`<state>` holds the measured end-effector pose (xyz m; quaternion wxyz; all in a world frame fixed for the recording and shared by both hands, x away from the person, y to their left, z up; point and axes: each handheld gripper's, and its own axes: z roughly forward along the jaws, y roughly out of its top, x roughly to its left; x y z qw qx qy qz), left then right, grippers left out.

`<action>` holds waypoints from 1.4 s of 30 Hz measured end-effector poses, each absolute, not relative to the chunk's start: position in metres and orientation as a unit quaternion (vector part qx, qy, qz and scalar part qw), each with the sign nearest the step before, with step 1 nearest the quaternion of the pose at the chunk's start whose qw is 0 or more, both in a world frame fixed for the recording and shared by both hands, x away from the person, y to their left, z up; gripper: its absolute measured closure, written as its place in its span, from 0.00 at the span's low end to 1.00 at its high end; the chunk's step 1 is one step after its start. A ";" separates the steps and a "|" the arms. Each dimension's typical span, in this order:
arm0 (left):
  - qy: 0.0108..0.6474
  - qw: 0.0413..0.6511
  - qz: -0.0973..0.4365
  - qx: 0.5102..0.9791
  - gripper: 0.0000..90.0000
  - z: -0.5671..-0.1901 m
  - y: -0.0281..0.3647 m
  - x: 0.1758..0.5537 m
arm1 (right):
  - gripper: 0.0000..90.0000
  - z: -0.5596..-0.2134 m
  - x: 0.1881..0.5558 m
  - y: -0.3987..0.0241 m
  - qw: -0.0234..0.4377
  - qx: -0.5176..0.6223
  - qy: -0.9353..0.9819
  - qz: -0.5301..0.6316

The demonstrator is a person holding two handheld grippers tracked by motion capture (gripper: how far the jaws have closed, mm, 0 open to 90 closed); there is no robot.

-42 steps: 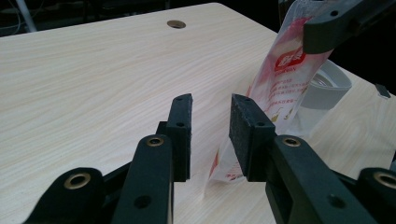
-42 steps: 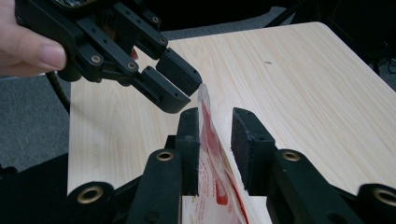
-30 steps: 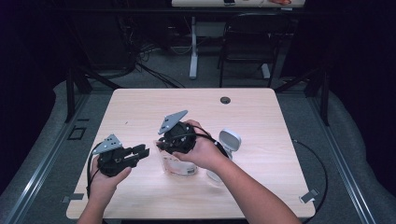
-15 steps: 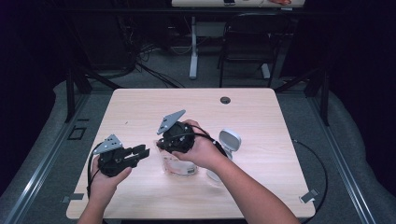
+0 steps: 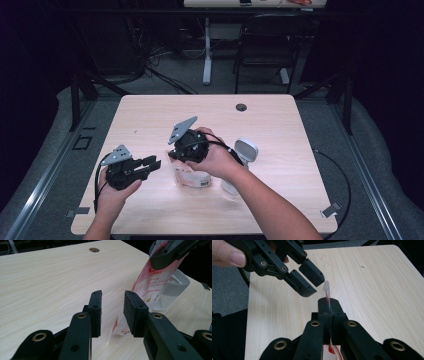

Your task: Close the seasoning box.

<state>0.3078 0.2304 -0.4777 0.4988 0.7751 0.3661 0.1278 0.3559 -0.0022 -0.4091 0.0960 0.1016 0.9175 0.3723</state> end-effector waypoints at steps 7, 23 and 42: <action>0.365 0.498 0.126 0.776 0.74 -0.479 0.229 0.308 | 1.00 -0.408 0.355 -0.006 0.099 0.091 0.918 0.374; 0.330 0.489 0.114 0.799 0.60 -0.493 0.215 0.308 | 1.00 -0.404 0.359 -0.032 0.091 0.096 0.910 0.394; 0.306 0.481 0.094 0.816 0.48 -0.503 0.203 0.309 | 1.00 -0.376 0.347 -0.042 0.105 0.081 0.900 0.415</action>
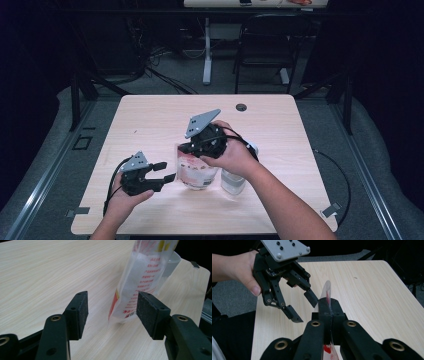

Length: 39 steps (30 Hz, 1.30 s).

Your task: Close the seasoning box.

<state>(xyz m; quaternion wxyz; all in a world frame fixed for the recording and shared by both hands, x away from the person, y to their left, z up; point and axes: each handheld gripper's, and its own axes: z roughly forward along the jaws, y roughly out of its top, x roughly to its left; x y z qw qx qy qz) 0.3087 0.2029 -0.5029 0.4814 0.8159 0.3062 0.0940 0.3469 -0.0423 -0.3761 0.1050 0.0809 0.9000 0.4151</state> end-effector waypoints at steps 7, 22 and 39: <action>0.294 0.477 0.085 0.824 0.49 -0.507 0.197 0.307 | 1.00 -0.369 0.343 -0.042 0.107 0.075 0.898 0.419; 0.274 0.475 0.075 0.833 0.46 -0.521 0.186 0.310 | 1.00 -0.357 0.340 -0.040 0.109 0.065 0.897 0.424; 0.245 0.470 0.071 0.845 0.44 -0.529 0.174 0.315 | 1.00 -0.349 0.336 -0.035 0.107 0.054 0.896 0.427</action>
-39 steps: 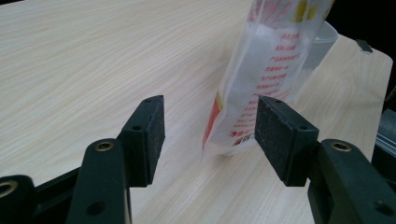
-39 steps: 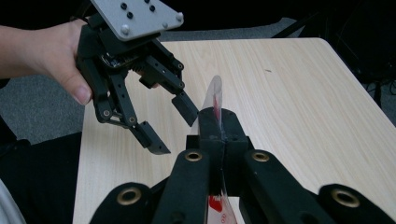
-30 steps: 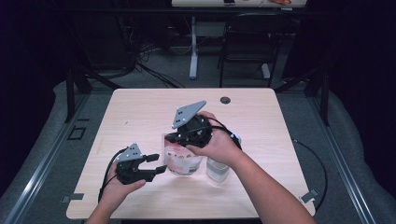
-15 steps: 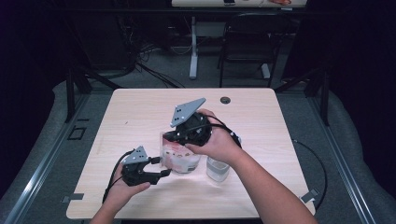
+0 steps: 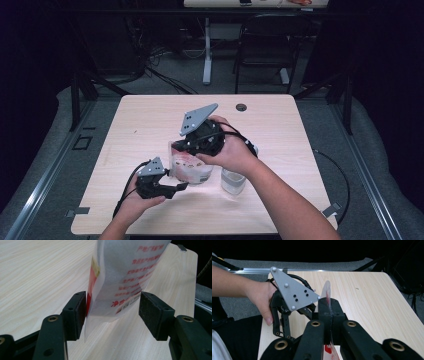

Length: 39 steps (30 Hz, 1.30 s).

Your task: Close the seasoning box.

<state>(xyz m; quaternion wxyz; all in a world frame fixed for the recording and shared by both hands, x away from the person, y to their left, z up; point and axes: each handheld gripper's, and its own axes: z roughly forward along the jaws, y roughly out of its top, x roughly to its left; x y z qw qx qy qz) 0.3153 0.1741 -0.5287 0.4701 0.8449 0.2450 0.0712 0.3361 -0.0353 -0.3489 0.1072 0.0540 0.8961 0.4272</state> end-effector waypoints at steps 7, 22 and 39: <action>0.241 0.479 0.063 0.842 0.44 -0.532 0.175 0.321 | 1.00 -0.349 0.336 -0.032 0.106 0.049 0.896 0.429; 0.229 0.479 0.053 0.846 0.48 -0.535 0.172 0.325 | 1.00 -0.349 0.336 -0.030 0.105 0.047 0.896 0.428; 0.236 0.467 0.039 0.851 0.65 -0.527 0.177 0.316 | 1.00 -0.348 0.335 -0.036 0.098 0.051 0.889 0.444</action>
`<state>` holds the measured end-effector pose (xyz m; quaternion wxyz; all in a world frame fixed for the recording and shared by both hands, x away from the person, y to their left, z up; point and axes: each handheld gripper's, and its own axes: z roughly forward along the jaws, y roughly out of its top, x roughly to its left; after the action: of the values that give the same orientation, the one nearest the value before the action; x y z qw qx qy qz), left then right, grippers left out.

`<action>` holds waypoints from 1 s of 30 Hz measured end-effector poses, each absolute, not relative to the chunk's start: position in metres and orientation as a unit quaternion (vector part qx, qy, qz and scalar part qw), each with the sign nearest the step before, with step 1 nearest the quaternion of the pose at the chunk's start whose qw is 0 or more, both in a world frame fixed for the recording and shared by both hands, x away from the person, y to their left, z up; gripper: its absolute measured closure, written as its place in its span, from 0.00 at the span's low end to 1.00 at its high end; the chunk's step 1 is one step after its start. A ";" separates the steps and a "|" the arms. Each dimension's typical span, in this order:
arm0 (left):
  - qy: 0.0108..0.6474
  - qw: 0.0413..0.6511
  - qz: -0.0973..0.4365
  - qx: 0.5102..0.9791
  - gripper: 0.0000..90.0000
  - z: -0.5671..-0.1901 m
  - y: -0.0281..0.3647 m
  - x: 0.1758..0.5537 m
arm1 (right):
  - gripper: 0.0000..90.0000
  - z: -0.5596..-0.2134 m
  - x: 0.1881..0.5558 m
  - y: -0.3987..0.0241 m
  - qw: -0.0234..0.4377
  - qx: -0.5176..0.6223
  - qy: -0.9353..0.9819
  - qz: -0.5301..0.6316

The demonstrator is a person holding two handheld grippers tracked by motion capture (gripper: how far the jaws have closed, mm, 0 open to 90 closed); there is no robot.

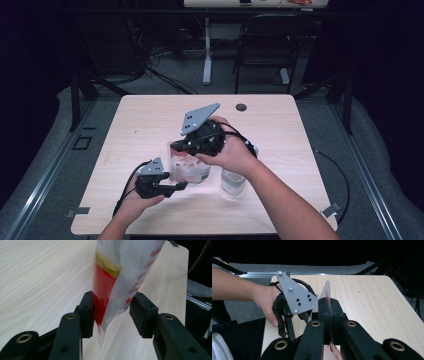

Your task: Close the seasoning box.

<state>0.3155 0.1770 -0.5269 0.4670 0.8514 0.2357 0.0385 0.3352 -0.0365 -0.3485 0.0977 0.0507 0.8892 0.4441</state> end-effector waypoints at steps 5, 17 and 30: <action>0.244 0.463 0.040 0.851 0.68 -0.524 0.180 0.314 | 1.00 -0.348 0.334 -0.038 0.098 0.050 0.887 0.448; 0.239 0.460 0.033 0.855 0.71 -0.518 0.183 0.314 | 1.00 -0.346 0.331 -0.043 0.105 0.054 0.885 0.451; 0.233 0.436 0.020 0.869 0.73 -0.505 0.181 0.308 | 1.00 -0.345 0.324 -0.062 0.105 0.069 0.879 0.460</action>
<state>0.3081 0.1807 -0.5048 0.4359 0.8690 0.2332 0.0199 0.3236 -0.0623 -0.3451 0.1049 0.0693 0.8791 0.4597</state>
